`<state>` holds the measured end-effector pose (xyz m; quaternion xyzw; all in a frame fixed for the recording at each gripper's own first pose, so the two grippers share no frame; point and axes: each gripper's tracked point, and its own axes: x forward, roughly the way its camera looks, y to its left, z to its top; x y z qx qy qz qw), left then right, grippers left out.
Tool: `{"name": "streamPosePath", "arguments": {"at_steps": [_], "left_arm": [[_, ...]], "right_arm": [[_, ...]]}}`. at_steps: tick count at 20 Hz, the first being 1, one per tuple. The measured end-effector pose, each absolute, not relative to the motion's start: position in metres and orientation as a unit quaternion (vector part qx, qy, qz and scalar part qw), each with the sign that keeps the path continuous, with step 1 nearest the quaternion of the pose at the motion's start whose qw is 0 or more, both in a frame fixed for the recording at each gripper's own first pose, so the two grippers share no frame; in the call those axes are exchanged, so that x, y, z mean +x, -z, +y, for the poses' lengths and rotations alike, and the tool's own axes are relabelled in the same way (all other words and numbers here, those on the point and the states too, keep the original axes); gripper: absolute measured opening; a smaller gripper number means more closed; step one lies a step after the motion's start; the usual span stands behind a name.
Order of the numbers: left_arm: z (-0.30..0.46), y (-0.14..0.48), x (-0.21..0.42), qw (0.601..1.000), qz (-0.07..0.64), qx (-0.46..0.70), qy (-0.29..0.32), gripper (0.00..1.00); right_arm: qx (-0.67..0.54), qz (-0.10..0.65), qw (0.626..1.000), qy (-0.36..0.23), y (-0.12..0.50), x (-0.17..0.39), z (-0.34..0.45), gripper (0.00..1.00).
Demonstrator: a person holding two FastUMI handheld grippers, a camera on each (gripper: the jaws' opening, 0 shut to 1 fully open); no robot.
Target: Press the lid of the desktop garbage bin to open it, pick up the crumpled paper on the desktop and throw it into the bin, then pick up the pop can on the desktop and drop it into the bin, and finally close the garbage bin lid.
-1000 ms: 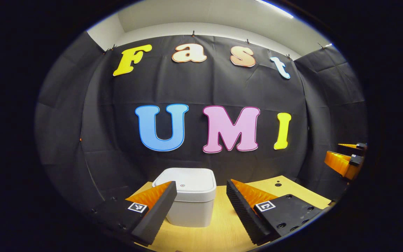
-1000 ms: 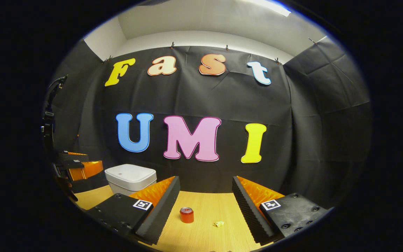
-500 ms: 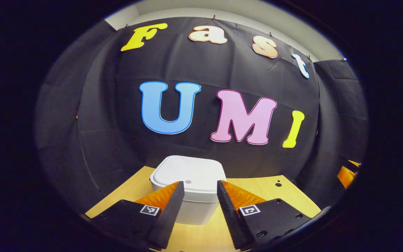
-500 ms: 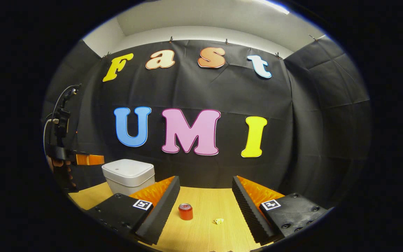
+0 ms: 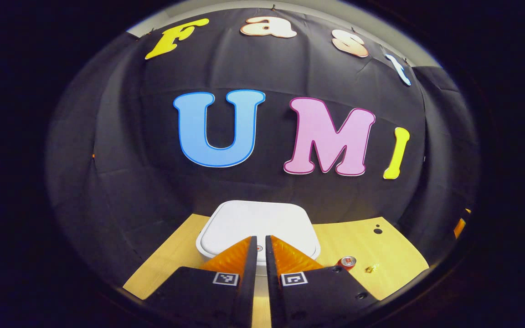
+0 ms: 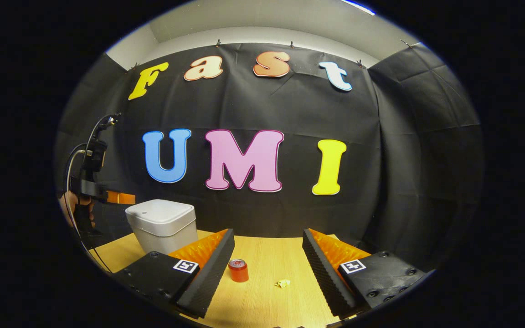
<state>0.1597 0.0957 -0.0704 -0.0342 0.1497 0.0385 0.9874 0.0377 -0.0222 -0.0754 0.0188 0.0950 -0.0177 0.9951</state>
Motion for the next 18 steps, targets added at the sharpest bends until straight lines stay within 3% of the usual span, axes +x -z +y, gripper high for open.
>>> {"name": "streamPosePath", "arguments": {"at_steps": [3,11,18], "left_arm": [[0.1,0.086,0.177,0.983,0.174,-0.036,-0.038,0.08],[0.086,0.116,0.207,0.976,0.214,-0.023,0.014,0.07],[0.085,0.126,0.205,0.978,0.203,-0.031,0.043,0.07]], "right_arm": [[0.025,0.106,0.994,0.017,0.082,0.04,-0.023,0.97],[0.024,0.117,0.993,0.02,0.09,0.039,-0.027,0.96],[0.022,0.131,0.991,0.022,0.103,0.032,-0.028,0.96]]}}
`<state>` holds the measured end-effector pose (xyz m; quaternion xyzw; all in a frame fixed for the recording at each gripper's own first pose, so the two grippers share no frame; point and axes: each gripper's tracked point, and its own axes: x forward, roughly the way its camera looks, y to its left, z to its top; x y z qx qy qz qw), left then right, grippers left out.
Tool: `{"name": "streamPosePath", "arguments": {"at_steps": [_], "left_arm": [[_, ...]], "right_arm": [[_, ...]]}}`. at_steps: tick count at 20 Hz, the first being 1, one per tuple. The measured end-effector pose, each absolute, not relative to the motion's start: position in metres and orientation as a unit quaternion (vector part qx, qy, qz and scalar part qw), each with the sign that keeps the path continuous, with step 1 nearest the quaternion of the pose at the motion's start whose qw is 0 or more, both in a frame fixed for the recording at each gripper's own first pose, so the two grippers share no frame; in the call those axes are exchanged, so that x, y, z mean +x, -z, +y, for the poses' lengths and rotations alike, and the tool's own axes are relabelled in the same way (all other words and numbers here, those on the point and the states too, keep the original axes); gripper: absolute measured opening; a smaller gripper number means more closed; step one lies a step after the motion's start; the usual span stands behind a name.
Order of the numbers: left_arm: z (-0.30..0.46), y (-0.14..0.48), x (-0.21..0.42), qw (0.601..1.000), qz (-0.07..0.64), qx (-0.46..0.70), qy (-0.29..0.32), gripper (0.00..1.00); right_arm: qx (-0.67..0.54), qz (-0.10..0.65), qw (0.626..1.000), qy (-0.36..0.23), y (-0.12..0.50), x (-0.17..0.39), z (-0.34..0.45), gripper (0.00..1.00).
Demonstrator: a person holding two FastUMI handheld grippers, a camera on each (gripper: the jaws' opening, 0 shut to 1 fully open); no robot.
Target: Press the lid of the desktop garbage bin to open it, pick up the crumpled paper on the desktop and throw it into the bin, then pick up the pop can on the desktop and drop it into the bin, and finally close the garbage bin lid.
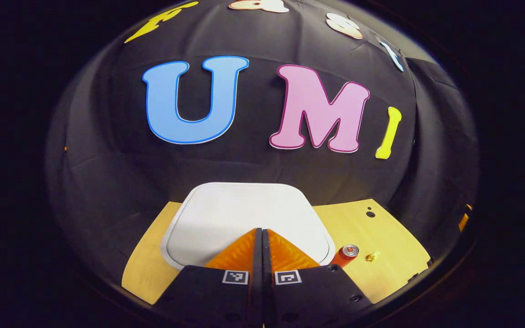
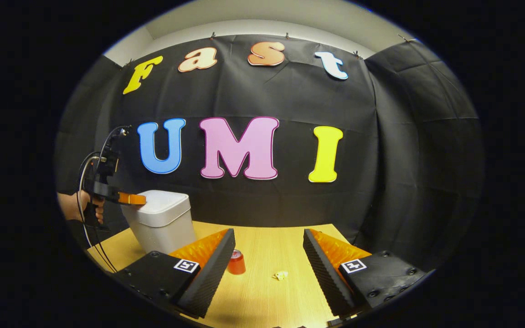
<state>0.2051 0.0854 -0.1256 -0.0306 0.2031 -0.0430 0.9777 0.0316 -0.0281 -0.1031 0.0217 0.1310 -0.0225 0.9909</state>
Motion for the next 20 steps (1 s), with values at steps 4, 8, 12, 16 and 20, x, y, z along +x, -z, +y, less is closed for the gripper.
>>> {"name": "streamPosePath", "arguments": {"at_steps": [4,8,12,16,20], "left_arm": [[0.084,0.122,0.206,0.984,0.168,0.02,0.051,0.07],[0.085,0.101,0.203,0.988,0.149,0.015,0.025,0.06],[0.089,0.055,0.193,0.995,0.097,0.026,0.005,0.06],[0.075,0.016,0.171,0.997,0.063,0.035,0.01,0.06],[0.049,-0.019,0.137,0.999,0.021,0.036,0.019,0.07]], "right_arm": [[0.031,0.127,0.991,0.019,0.098,0.031,-0.023,0.96],[0.026,0.118,0.993,0.015,0.089,0.029,-0.019,0.96],[0.022,0.117,0.993,0.011,0.086,0.023,-0.014,0.96],[0.023,0.115,0.993,0.008,0.082,0.019,-0.01,0.97],[0.023,0.113,0.993,0.007,0.081,0.016,-0.009,0.96]]}}
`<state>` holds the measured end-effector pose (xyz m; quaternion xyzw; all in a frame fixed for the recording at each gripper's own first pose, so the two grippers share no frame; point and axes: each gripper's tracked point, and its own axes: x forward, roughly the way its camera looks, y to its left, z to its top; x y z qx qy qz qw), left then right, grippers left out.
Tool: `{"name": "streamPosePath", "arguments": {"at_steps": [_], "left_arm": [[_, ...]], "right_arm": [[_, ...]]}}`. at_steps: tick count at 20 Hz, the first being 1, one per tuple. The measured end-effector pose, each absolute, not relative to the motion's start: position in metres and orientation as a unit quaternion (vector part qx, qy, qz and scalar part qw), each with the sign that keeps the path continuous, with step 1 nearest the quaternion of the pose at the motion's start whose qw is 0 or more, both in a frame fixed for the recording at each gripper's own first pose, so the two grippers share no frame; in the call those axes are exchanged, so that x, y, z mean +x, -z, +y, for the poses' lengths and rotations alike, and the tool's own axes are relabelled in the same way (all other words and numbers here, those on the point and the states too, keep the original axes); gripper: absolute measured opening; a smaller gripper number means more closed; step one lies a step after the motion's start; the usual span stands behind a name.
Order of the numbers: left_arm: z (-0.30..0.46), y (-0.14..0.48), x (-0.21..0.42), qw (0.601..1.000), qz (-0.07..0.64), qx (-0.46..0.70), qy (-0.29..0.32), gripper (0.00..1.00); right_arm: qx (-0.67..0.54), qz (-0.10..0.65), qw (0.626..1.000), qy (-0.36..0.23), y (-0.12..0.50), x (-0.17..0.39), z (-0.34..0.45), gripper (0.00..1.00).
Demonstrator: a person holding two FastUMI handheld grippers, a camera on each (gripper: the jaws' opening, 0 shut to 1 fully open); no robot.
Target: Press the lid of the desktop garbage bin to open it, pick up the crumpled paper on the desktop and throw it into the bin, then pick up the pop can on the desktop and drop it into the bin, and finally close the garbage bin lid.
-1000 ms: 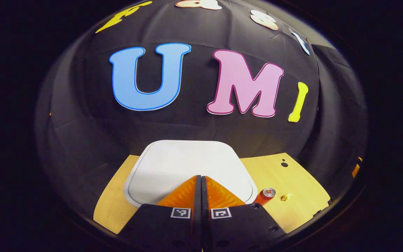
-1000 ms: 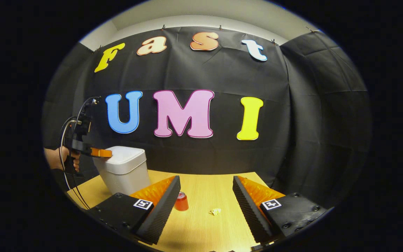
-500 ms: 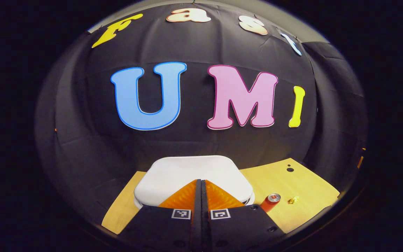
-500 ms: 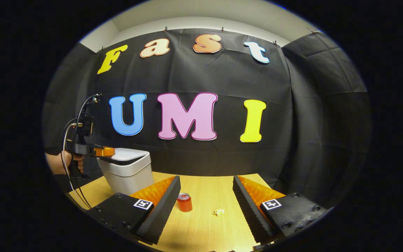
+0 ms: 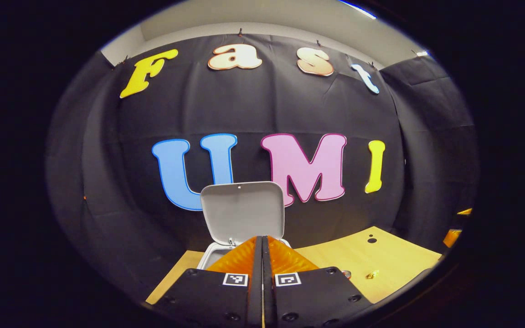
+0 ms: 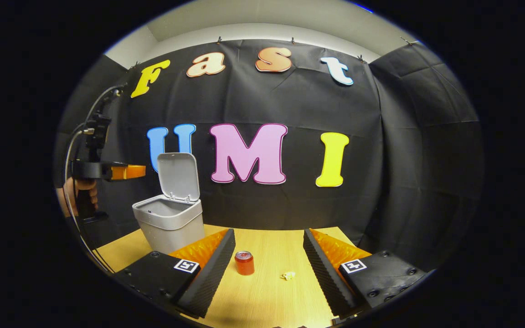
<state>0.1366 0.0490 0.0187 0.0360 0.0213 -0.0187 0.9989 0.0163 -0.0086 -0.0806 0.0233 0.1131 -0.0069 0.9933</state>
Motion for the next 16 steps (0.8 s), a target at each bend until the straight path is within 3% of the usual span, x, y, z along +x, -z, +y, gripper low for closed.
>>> {"name": "streamPosePath", "arguments": {"at_steps": [5,9,11,12,13,16], "left_arm": [[0.022,-0.041,0.091,1.0,-0.017,0.014,0.011,0.07],[-0.009,-0.03,0.068,0.999,-0.017,0.015,0.044,0.39],[-0.018,-0.02,0.061,0.998,-0.014,0.017,0.055,0.64],[-0.022,-0.017,0.061,0.998,-0.013,0.02,0.057,0.9],[-0.024,-0.014,0.058,0.998,-0.01,0.023,0.059,0.98],[-0.031,-0.007,0.052,0.998,-0.004,0.035,0.06,0.95]], "right_arm": [[0.025,0.118,0.993,0.013,0.084,0.016,-0.012,0.96],[0.013,0.131,0.991,0.013,0.1,0.023,-0.016,0.96],[-0.013,0.156,0.988,0.007,0.122,0.03,-0.02,0.96],[-0.018,0.166,0.986,0.002,0.129,0.033,-0.02,0.97],[-0.019,0.175,0.984,-0.002,0.137,0.037,-0.02,0.96],[-0.031,0.221,0.975,-0.014,0.175,0.06,-0.027,0.97]]}}
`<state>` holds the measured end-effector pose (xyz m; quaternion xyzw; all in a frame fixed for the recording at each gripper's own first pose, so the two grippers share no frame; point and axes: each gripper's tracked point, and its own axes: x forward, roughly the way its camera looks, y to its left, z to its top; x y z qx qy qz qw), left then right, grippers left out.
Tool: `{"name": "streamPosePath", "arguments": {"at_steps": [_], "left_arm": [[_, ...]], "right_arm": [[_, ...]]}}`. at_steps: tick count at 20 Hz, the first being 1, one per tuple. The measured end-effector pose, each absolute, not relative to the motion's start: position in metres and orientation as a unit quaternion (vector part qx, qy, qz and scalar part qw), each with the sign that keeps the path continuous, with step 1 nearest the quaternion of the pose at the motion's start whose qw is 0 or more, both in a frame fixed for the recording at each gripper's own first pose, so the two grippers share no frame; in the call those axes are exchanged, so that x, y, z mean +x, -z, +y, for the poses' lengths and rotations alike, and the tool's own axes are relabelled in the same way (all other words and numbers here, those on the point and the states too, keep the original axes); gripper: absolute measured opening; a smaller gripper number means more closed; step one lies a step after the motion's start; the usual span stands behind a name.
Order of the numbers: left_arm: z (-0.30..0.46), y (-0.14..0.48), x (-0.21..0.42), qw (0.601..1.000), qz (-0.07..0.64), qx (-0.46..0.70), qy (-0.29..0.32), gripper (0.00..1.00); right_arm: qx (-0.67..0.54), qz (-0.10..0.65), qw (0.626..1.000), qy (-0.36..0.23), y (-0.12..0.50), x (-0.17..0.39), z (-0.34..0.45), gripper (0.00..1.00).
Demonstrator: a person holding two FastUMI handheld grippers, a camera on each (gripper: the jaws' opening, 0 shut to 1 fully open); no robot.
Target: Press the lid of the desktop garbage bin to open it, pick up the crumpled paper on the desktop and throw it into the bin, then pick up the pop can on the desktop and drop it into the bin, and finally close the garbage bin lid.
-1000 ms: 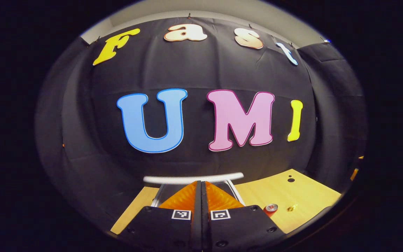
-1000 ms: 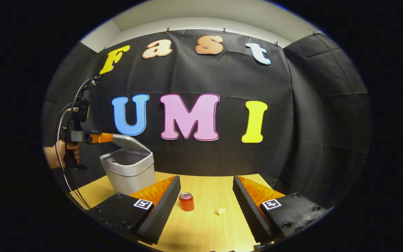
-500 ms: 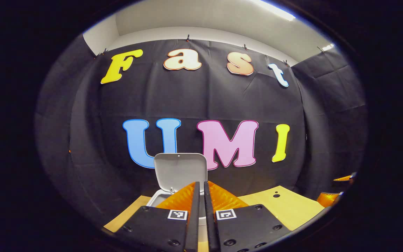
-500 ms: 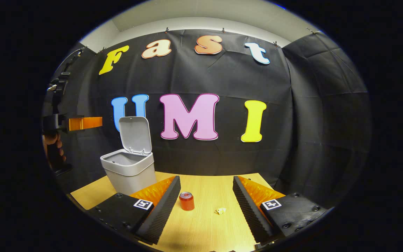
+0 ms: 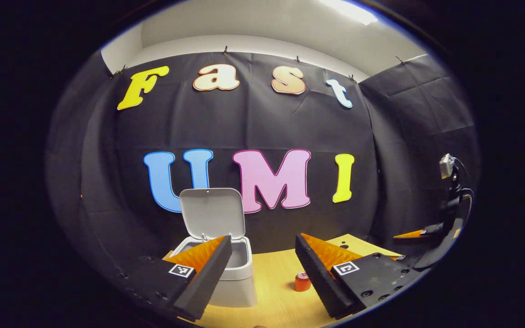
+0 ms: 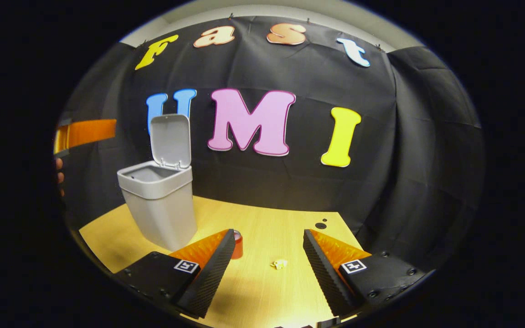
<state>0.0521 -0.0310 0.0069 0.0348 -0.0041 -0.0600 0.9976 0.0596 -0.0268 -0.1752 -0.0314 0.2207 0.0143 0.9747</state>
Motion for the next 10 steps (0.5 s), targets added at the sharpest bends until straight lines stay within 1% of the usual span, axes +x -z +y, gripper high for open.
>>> {"name": "streamPosePath", "arguments": {"at_steps": [4,10], "left_arm": [[-0.033,0.005,0.047,0.998,0.005,0.038,0.051,0.95],[-0.041,0.03,0.045,0.998,0.035,0.043,0.042,0.96]], "right_arm": [[-0.026,0.307,0.951,-0.04,0.238,0.085,-0.036,0.97],[-0.03,0.397,0.917,-0.041,0.316,0.116,-0.057,0.98]]}}
